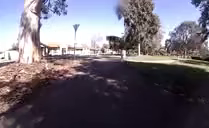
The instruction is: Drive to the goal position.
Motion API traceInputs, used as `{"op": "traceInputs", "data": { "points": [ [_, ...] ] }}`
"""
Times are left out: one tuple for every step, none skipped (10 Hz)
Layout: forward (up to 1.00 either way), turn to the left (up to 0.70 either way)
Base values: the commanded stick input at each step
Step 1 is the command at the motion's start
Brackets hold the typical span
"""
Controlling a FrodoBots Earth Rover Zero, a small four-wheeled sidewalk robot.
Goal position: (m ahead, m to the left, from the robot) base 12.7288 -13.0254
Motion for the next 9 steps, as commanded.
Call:
{"op": "traceInputs", "data": {
  "points": [
    [0.7,0.0],
    [0.7,0.0],
    [0.7,0.0],
    [0.7,0.0],
    [0.7,0.0],
    [0.7,0.0],
    [0.7,0.0],
    [0.7,0.0],
    [0.7,0.0]
  ]
}}
